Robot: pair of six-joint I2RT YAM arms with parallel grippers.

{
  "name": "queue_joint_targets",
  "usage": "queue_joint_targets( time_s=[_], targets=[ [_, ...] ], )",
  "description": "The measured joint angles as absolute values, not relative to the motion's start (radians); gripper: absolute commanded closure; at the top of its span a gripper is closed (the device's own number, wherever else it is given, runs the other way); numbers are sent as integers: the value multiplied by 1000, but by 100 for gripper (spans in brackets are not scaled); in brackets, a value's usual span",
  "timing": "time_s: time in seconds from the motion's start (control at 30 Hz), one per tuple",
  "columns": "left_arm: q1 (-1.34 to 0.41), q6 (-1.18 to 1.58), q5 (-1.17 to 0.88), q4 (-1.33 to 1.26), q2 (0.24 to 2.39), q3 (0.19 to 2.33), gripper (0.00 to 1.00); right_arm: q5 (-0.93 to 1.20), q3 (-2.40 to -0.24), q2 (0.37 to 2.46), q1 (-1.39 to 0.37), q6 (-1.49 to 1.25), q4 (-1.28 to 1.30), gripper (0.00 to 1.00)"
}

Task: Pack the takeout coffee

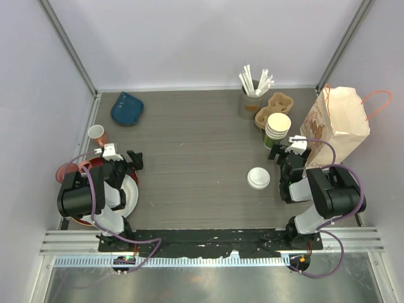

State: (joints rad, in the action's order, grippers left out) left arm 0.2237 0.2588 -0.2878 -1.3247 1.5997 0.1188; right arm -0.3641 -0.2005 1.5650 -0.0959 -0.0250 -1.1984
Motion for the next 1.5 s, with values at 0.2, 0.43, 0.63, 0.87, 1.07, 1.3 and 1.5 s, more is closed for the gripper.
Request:
queue_joint_targets(
  time_s=[0.2, 0.43, 0.63, 0.87, 1.07, 1.3, 1.5],
  targets=[
    [224, 259, -288, -1325, 1600, 119, 0, -364, -163, 1457, -96, -25, -1184, 8],
    [224, 250, -332, -1322, 1599, 127, 0, -364, -164, 1239, -96, -34, -1071, 8],
    [223, 238, -377, -1319, 1584, 144, 0, -315, -191, 1031, -96, -79, -907, 8],
    [218, 228, -385, -1318, 1580, 144, 0, -209, -376, 890, -96, -113, -554, 9],
    [215, 228, -377, -1316, 1546, 144, 0, -144, -530, 890, -99, -144, -331, 13],
    [216, 217, -413, -1040, 1325, 266, 4, -88, -752, 1021, -119, -188, -86, 19],
    [212, 197, -508, -777, 1214, 410, 11, -121, -942, 1145, -183, -170, 118, 24]
  ],
)
